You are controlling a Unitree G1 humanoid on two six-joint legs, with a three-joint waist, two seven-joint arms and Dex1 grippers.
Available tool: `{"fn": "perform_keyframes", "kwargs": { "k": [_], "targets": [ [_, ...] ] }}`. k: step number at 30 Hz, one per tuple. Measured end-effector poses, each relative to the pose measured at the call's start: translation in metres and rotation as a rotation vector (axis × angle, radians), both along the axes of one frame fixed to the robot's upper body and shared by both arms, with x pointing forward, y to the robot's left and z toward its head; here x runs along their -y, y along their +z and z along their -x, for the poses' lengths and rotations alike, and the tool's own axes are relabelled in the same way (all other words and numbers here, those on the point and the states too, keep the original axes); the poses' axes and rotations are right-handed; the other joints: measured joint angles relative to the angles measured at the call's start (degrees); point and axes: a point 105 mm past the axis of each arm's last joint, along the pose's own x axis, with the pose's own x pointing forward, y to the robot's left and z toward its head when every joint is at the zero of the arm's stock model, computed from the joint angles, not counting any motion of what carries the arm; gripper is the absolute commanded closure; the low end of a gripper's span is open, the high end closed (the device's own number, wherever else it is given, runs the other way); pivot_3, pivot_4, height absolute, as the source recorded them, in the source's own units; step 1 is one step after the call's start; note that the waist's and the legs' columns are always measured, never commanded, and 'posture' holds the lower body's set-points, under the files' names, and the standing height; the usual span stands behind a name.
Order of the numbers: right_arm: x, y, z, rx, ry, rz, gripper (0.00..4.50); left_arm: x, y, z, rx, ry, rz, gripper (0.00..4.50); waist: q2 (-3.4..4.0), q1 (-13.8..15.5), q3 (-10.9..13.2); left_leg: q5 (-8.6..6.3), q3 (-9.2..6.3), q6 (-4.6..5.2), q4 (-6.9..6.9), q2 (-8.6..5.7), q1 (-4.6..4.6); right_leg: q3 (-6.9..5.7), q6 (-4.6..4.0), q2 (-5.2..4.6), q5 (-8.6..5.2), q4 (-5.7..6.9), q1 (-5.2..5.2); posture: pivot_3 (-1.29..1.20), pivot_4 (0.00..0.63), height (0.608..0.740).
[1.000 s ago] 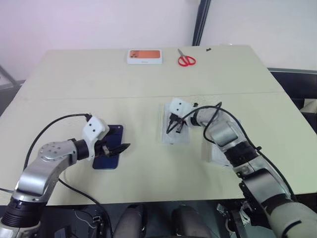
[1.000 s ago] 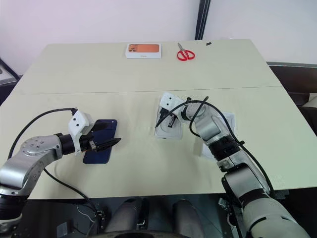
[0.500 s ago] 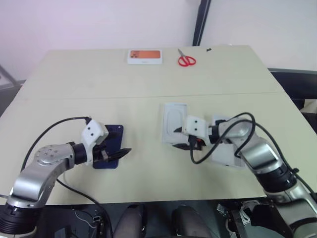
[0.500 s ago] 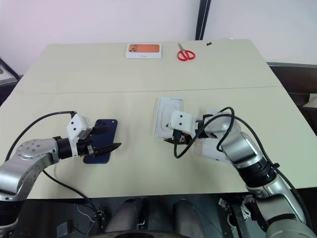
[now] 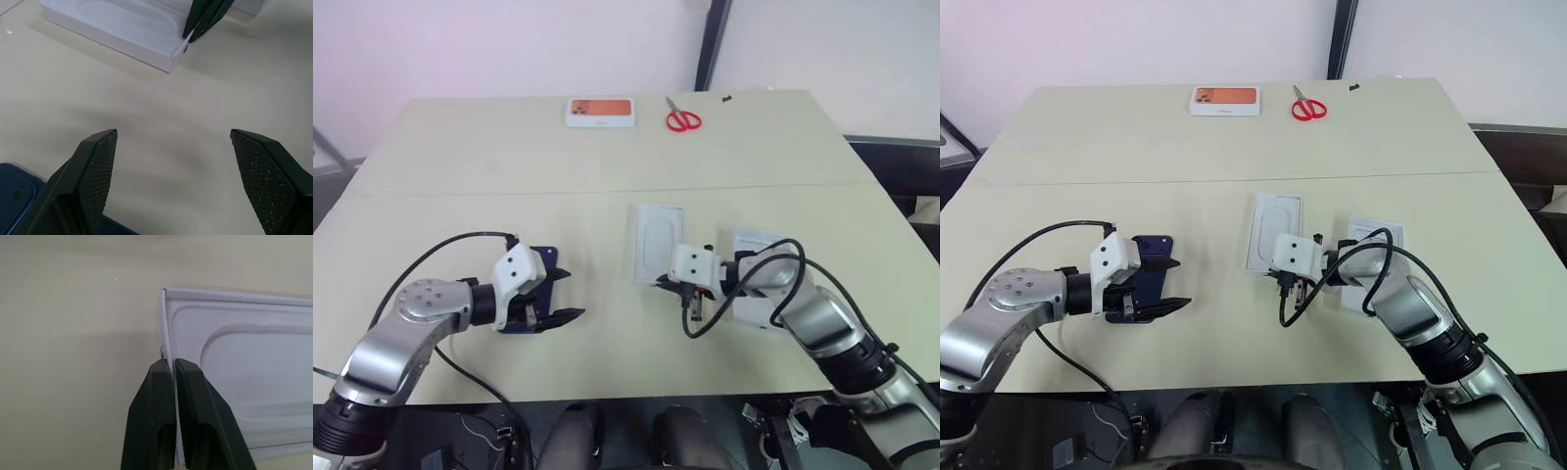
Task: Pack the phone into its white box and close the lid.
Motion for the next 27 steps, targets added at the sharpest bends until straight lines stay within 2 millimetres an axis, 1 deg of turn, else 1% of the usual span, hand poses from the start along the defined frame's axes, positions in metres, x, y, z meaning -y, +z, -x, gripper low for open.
{"fn": "perform_keyframes", "kwargs": {
  "k": [2, 7, 10, 13, 14, 15, 16, 17, 19, 21, 22, 25, 26, 27],
  "targets": [
    [0.002, 0.0, 0.005, 0.002, 0.022, 0.011, 4.46, -0.003, -0.001, -0.002, -0.001, 0.017, -0.004, 0.61, 0.0, 0.1, 0.0, 0.0, 0.0, 0.0, 0.01, 0.0, 0.0, 0.0, 0.0, 0.0, 0.0, -0.01, 0.01, 0.0, 0.15, 0.74],
    [0.0, 0.0, 0.035, -0.044, 0.13, 0.005, 4.46, -0.012, 0.0, -0.003, 0.006, 0.065, 0.003, 0.61, 0.0, 0.0, 0.0, -0.02, -0.01, 0.03, 0.01, 0.0, 0.0, 0.0, 0.0, 0.0, 0.0, -0.01, 0.03, 0.0, 0.15, 0.74],
    [0.001, 0.001, 0.041, -0.057, 0.142, -0.001, 4.46, -0.017, 0.001, -0.003, 0.009, 0.086, 0.009, 0.61, 0.0, 0.0, 0.0, -0.02, -0.02, 0.03, 0.01, 0.0, 0.04, -0.01, 0.0, 0.0, 0.0, -0.02, 0.07, 0.0, 0.15, 0.74],
    [-0.001, 0.0, 0.044, -0.101, 0.138, -0.022, 3.4, -0.02, 0.001, -0.003, 0.01, 0.101, 0.01, 0.61, 0.0, 0.0, 0.0, -0.02, -0.02, 0.03, 0.01, 0.0, 0.05, 0.0, 0.0, 0.0, 0.0, -0.02, 0.08, 0.0, 0.15, 0.74],
    [-0.001, 0.0, 0.045, -0.115, 0.132, -0.03, 2.86, -0.021, 0.001, -0.003, 0.009, 0.109, 0.01, 0.61, 0.0, 0.0, 0.0, -0.02, -0.02, 0.04, 0.01, 0.0, 0.05, 0.0, 0.0, 0.0, 0.0, -0.03, 0.08, 0.0, 0.15, 0.74],
    [-0.002, 0.0, 0.045, -0.122, 0.128, -0.041, 2.42, -0.022, 0.001, -0.003, 0.011, 0.116, 0.011, 0.61, 0.0, 0.0, 0.0, -0.02, -0.02, 0.04, 0.01, 0.0, 0.05, 0.0, 0.0, 0.0, 0.0, -0.03, 0.08, 0.0, 0.15, 0.74],
    [-0.002, 0.001, 0.044, -0.121, 0.125, -0.05, 1.84, -0.024, 0.001, -0.003, 0.012, 0.122, 0.011, 0.61, 0.0, 0.0, 0.0, -0.02, -0.02, 0.04, 0.01, 0.0, 0.05, 0.0, 0.0, 0.0, 0.0, -0.03, 0.08, 0.0, 0.15, 0.74],
    [-0.004, 0.004, 0.043, -0.12, 0.123, -0.067, 1.35, -0.025, 0.001, -0.003, 0.009, 0.127, 0.011, 0.61, 0.0, 0.1, 0.0, -0.02, -0.02, 0.04, 0.01, 0.0, 0.05, 0.0, 0.0, 0.0, 0.0, -0.03, 0.09, 0.0, 0.15, 0.74],
    [-0.005, 0.012, 0.041, -0.116, 0.117, -0.109, 1.35, -0.028, -0.002, -0.002, 0.0, 0.143, 0.011, 0.61, 0.0, 0.0, 0.0, -0.02, -0.02, 0.04, 0.01, 0.0, 0.05, 0.0, 0.0, 0.0, 0.0, -0.04, 0.09, 0.0, 0.15, 0.74],
    [-0.007, 0.026, 0.036, -0.103, 0.11, -0.164, 1.35, -0.033, 0.0, -0.002, 0.005, 0.17, 0.013, 0.61, 0.0, 0.0, 0.0, -0.02, -0.03, 0.04, 0.01, 0.0, 0.05, -0.01, 0.0, 0.0, 0.0, -0.05, 0.09, 0.0, 0.15, 0.74],
    [-0.011, 0.037, 0.032, -0.088, 0.107, -0.2, 1.35, -0.038, 0.002, -0.004, 0.016, 0.198, 0.018, 0.61, 0.0, 0.0, 0.0, -0.02, -0.03, 0.04, 0.01, 0.0, 0.07, -0.01, 0.0, 0.0, 0.0, -0.04, 0.1, 0.0, 0.15, 0.74],
    [-0.025, 0.062, 0.02, -0.027, 0.105, -0.279, 2.15, -0.054, 0.012, -0.013, 0.017, 0.315, 0.076, 0.61, 0.0, -0.1, 0.0, -0.02, -0.04, 0.04, 0.0, 0.01, 0.08, -0.01, 0.0, 0.0, 0.0, -0.01, 0.08, 0.0, 0.15, 0.74],
    [-0.032, 0.069, 0.014, -0.005, 0.097, -0.301, 2.69, -0.064, 0.016, -0.019, 0.011, 0.389, 0.108, 0.06, 0.0, -0.1, 0.0, -0.02, -0.04, 0.04, 0.0, 0.01, 0.09, -0.02, 0.0, 0.01, 0.0, 0.01, 0.06, 0.0, 0.15, 0.74],
    [-0.038, 0.071, 0.006, 0.009, 0.081, -0.302, 3.22, -0.074, 0.018, -0.027, 0.002, 0.472, 0.141, 0.0, 0.0, -0.1, 0.0, -0.02, -0.04, 0.04, 0.0, 0.0, 0.1, -0.03, 0.0, 0.01, 0.0, 0.03, 0.06, 0.0, 0.15, 0.74]
  ]
}}
